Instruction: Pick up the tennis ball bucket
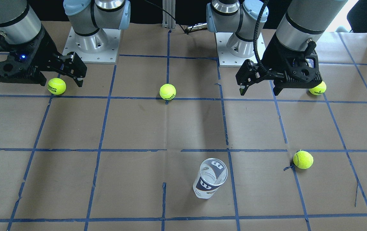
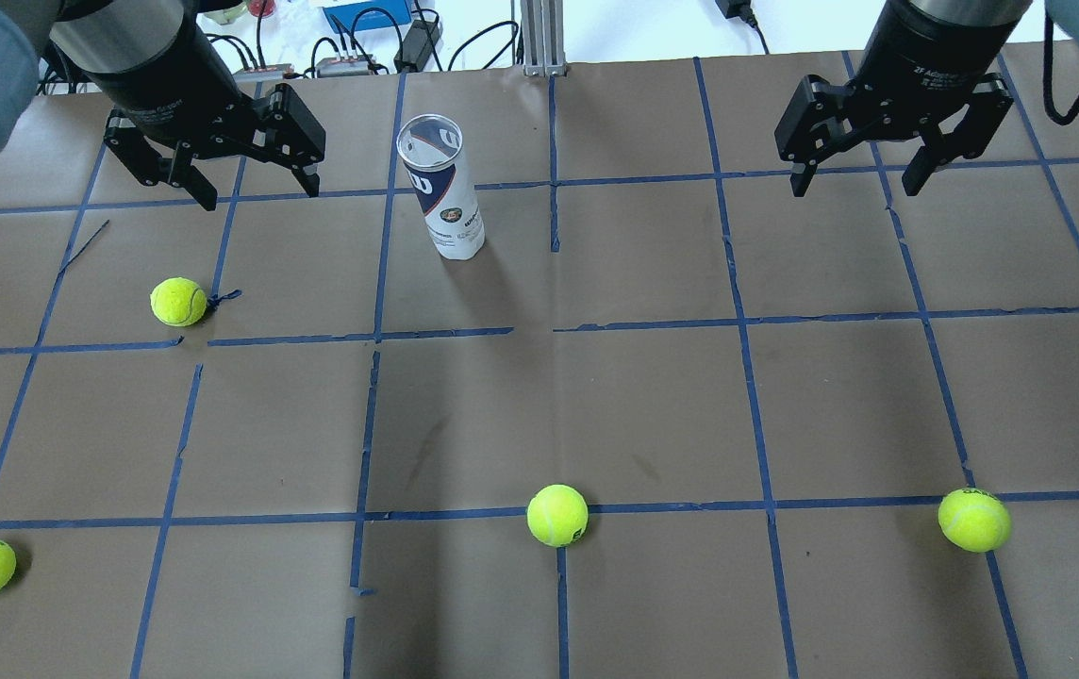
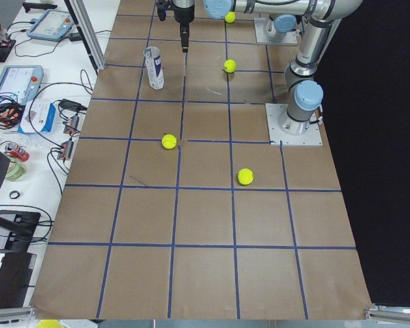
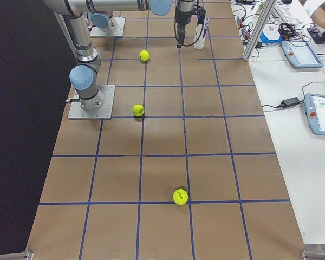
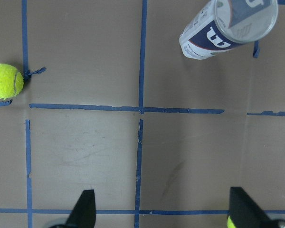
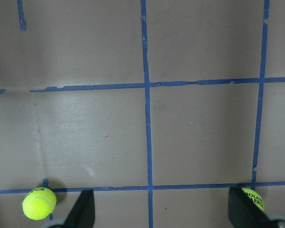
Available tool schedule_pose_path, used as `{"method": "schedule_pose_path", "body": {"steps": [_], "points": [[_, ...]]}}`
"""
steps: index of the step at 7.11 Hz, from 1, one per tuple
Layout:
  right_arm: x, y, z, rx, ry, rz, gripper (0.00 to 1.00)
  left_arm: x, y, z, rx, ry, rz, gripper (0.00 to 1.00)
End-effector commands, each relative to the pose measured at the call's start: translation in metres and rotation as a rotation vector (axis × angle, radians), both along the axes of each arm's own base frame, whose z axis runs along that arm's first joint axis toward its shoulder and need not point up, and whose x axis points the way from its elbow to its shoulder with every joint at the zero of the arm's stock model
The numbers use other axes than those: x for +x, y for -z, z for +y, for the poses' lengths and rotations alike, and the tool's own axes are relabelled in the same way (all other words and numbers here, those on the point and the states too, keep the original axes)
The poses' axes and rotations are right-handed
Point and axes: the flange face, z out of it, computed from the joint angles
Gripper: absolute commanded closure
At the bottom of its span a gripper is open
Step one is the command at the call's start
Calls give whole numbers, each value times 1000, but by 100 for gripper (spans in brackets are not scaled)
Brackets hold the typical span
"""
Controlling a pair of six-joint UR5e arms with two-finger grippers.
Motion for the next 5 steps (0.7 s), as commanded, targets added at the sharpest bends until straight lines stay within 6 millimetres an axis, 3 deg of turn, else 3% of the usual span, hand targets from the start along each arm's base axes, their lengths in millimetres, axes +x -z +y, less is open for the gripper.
{"method": "schedule_pose_path", "body": {"steps": [1,5], "points": [[0,0,0,-2,1,0,0,0,0,0,0,-1,0,0],[0,1,0,1,0,1,0,0,0,0,-2,2,-3,0]]}}
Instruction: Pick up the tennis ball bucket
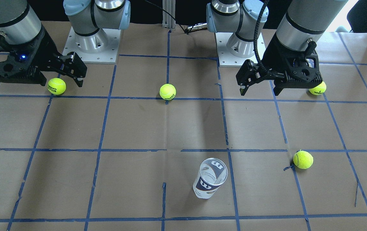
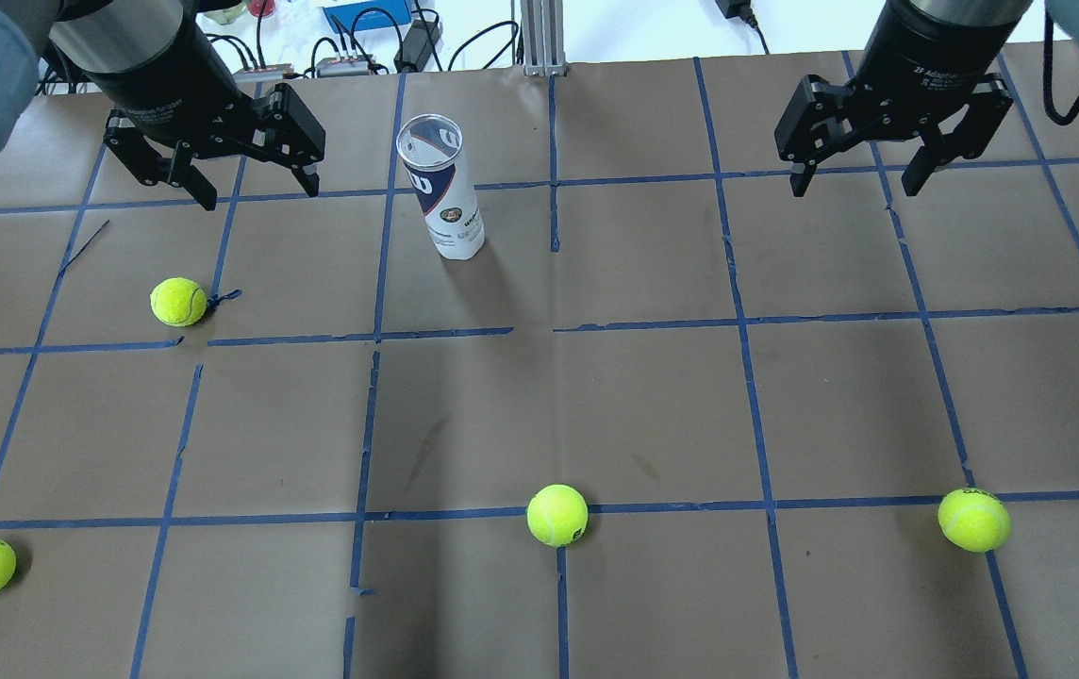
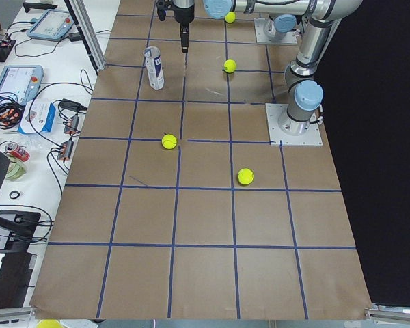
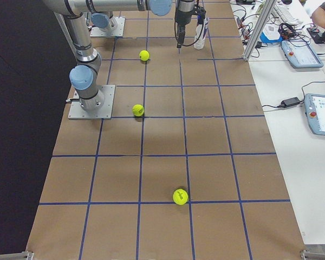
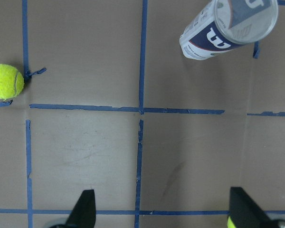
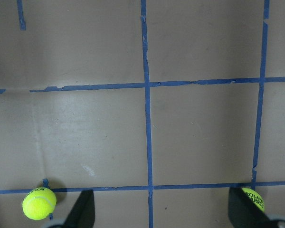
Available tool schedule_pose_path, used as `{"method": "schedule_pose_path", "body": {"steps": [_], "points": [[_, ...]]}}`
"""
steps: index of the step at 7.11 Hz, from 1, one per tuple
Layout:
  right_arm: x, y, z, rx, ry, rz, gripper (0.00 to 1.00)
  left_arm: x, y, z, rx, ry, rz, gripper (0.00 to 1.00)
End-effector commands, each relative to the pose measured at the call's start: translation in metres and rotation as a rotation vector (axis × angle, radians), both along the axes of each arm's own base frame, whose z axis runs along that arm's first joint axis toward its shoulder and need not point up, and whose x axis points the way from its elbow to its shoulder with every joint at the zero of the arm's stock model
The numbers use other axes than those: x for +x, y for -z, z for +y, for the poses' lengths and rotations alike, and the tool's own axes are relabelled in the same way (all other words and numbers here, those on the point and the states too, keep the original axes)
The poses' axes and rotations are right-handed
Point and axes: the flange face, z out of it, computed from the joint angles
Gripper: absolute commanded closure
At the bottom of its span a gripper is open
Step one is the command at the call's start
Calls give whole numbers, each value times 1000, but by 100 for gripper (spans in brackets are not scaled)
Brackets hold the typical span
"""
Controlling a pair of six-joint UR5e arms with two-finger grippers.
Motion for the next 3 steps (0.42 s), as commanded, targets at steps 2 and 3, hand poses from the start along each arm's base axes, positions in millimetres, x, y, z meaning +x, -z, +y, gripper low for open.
{"method": "schedule_pose_path", "body": {"steps": [2,3], "points": [[0,-1,-1,-3,-1,-1,0,0,0,0,0,1,-1,0],[0,0,0,0,-1,-1,0,0,1,0,1,1,-1,0]]}}
